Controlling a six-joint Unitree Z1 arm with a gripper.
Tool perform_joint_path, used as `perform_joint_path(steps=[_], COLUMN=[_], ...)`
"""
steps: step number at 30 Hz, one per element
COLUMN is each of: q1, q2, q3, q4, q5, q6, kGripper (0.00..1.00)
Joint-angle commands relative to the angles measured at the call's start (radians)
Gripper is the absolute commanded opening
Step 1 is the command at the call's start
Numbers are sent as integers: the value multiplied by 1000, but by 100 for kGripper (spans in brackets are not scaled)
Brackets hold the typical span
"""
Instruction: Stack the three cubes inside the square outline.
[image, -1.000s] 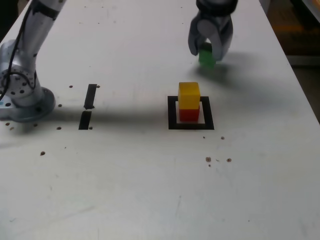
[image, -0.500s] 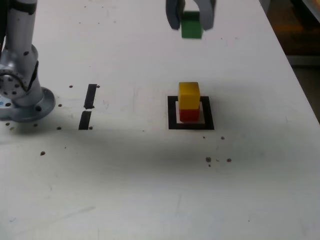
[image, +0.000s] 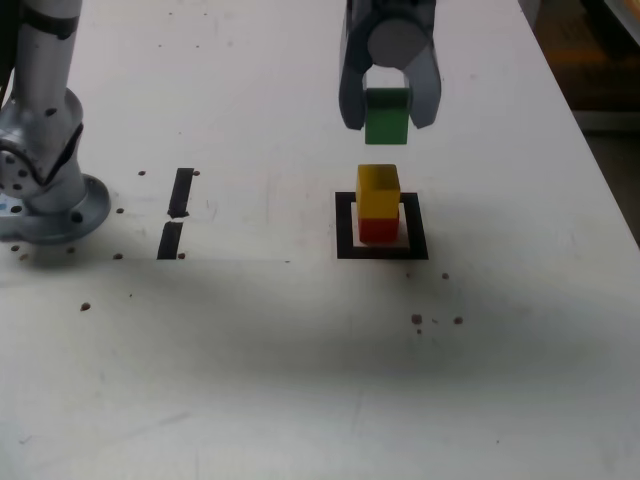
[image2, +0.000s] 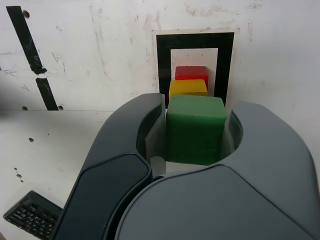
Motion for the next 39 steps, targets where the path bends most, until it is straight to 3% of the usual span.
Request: perform_joint_path(steps=[1, 8, 22, 31, 35, 39], q1=[-16, -41, -42, -42, -42, -42], q2=[10, 19, 33, 41, 41, 41], q3=[7, 36, 81, 102, 110, 118], q4=[6, -2, -30, -66, -66, -65], q5=[-14, -31, -24, -20, -15, -16], q6=[-16, -44, -48, -49, -55, -63], kGripper=[6, 6, 7, 15, 25, 47])
